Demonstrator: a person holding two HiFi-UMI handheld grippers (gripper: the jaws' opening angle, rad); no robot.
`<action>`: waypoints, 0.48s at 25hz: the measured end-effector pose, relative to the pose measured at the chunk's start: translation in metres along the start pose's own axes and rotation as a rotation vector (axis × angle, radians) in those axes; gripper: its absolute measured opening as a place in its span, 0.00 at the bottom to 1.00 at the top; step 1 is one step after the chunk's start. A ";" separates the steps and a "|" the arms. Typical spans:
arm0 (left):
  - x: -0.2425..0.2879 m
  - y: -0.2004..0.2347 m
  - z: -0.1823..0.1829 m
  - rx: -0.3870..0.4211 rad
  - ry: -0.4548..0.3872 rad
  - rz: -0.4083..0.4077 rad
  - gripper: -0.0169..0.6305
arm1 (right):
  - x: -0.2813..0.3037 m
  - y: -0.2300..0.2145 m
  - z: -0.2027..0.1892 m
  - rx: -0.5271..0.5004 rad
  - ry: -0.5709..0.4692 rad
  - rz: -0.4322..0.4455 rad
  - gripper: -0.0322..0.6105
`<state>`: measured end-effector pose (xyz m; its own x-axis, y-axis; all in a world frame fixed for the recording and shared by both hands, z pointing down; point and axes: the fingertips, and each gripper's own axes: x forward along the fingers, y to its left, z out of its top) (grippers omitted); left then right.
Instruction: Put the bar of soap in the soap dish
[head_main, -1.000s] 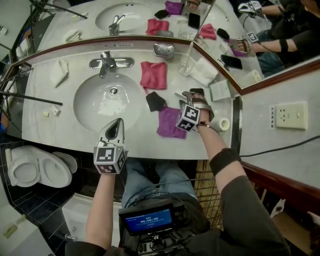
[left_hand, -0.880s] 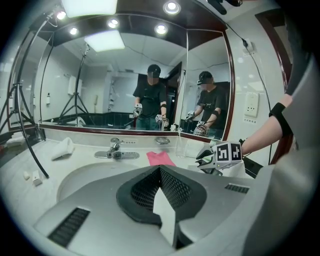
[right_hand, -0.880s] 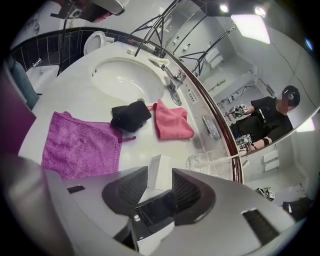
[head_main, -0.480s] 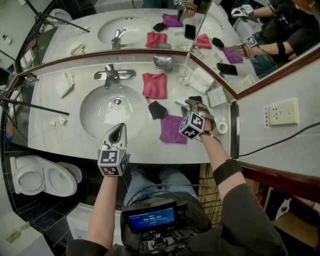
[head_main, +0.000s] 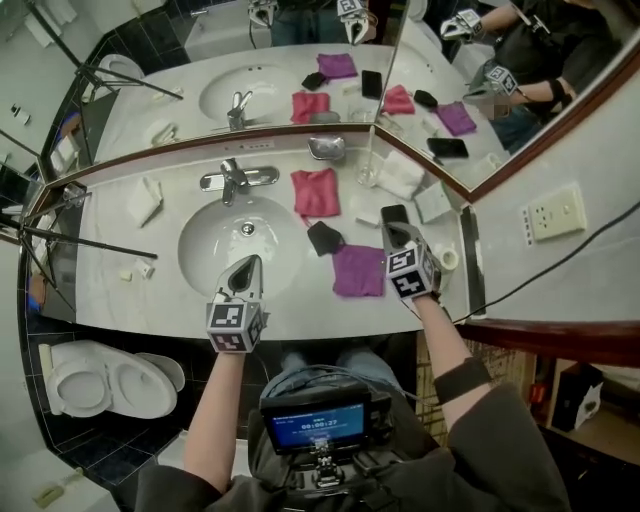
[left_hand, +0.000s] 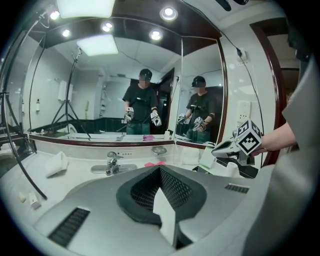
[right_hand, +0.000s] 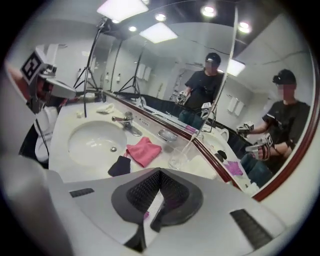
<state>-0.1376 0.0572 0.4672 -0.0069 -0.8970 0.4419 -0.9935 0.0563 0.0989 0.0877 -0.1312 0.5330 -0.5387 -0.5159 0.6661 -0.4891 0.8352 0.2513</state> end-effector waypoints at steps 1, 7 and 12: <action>0.001 0.001 0.001 0.001 -0.001 -0.006 0.03 | -0.007 0.000 0.000 0.056 -0.009 -0.004 0.07; 0.004 0.009 0.007 -0.004 -0.005 -0.040 0.03 | -0.027 0.000 -0.025 0.330 -0.037 -0.033 0.07; 0.004 0.014 0.008 -0.001 0.000 -0.057 0.03 | -0.035 0.005 -0.034 0.402 -0.035 -0.050 0.07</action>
<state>-0.1524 0.0506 0.4633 0.0498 -0.8988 0.4355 -0.9922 0.0054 0.1247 0.1274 -0.1025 0.5351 -0.5273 -0.5661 0.6337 -0.7408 0.6715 -0.0165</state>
